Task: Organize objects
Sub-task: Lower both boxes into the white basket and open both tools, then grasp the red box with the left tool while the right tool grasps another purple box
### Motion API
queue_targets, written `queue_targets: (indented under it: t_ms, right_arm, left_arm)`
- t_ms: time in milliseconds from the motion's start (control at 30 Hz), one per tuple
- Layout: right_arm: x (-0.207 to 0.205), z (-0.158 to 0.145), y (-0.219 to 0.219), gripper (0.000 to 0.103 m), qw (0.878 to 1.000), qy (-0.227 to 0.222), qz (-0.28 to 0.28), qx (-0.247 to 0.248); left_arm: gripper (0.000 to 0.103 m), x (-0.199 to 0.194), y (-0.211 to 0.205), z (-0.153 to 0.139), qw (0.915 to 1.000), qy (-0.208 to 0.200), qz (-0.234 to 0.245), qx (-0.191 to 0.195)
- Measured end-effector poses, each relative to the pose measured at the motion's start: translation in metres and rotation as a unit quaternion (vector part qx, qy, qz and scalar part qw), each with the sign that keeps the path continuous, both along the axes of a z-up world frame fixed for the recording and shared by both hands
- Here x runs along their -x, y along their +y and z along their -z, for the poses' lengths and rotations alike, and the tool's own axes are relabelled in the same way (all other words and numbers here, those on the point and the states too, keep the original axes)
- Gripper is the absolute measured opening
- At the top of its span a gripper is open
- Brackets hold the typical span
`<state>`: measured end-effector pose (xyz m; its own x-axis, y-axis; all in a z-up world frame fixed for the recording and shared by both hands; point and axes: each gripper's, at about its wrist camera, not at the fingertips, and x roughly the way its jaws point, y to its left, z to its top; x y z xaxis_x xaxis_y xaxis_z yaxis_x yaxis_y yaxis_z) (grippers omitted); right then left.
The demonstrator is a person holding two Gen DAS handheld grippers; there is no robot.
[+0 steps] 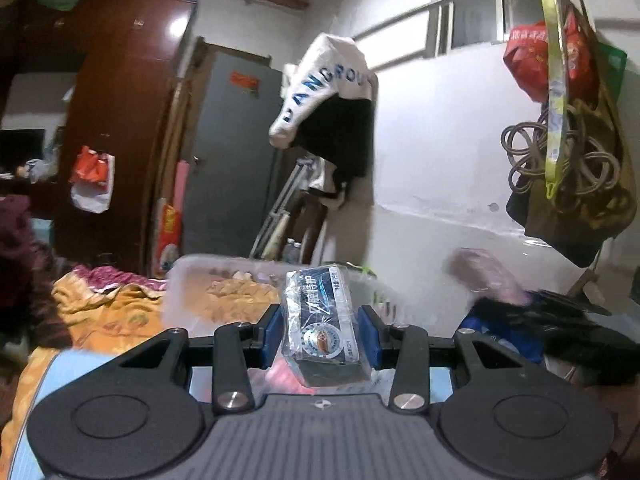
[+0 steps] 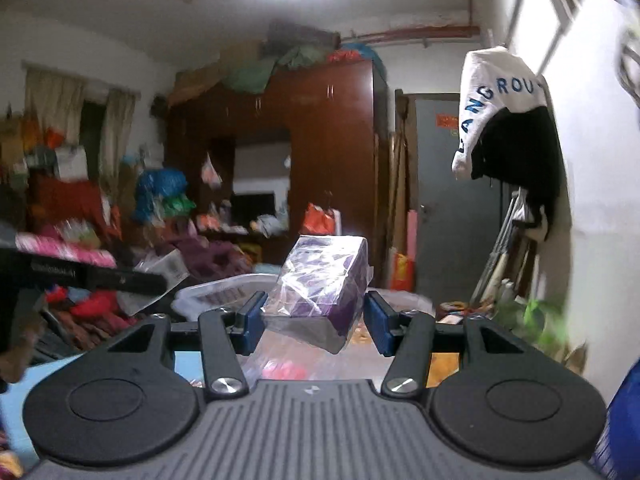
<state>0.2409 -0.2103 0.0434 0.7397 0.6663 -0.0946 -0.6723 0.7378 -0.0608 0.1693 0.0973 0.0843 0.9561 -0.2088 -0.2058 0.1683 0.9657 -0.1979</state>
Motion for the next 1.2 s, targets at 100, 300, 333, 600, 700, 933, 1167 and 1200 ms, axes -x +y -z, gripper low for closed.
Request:
queue_targets:
  t_ms: [100,300,333,600,700,933,1167,1200]
  right_arm:
    - [-0.042,-0.01,0.032,0.055,0.999,0.035,0.012,0.03]
    - [-0.08,0.001,0.046,0.056,0.995,0.068,0.031,0.071]
    - [-0.082,0.002,0.044,0.056,0.994,0.077,0.028,0.066]
    - [-0.042,0.001,-0.001,0.103,0.99,0.141,0.023,-0.007]
    - [0.001,0.034,-0.035,0.103,0.99,0.141,0.008,-0.01]
    - [0.064,0.106,-0.075,0.103,0.986,0.166,0.014,-0.028]
    - [0.066,0.114,-0.038,0.077,0.987,0.148,-0.001,0.064]
    - [0.066,0.115,-0.039,0.066,0.986,0.153,-0.01,0.061]
  left_arm:
    - [0.045,-0.052,-0.026,-0.014,0.9974,0.048,-0.02,-0.049]
    - [0.047,-0.099,-0.029,-0.002,0.995,0.088,-0.036,-0.031]
    - [0.058,-0.102,-0.028,0.0,0.9949,0.09,-0.036,-0.027]
    - [0.085,-0.045,-0.03,0.014,0.9954,0.067,-0.026,-0.063]
    - [0.086,0.008,-0.032,0.041,0.9956,0.057,-0.009,-0.074]
    - [0.086,0.036,-0.031,0.086,0.9958,0.063,0.015,-0.065]
    - [0.086,0.017,-0.028,0.09,0.9936,0.088,0.021,-0.068]
    - [0.086,0.017,-0.029,0.092,0.9931,0.09,0.022,-0.072]
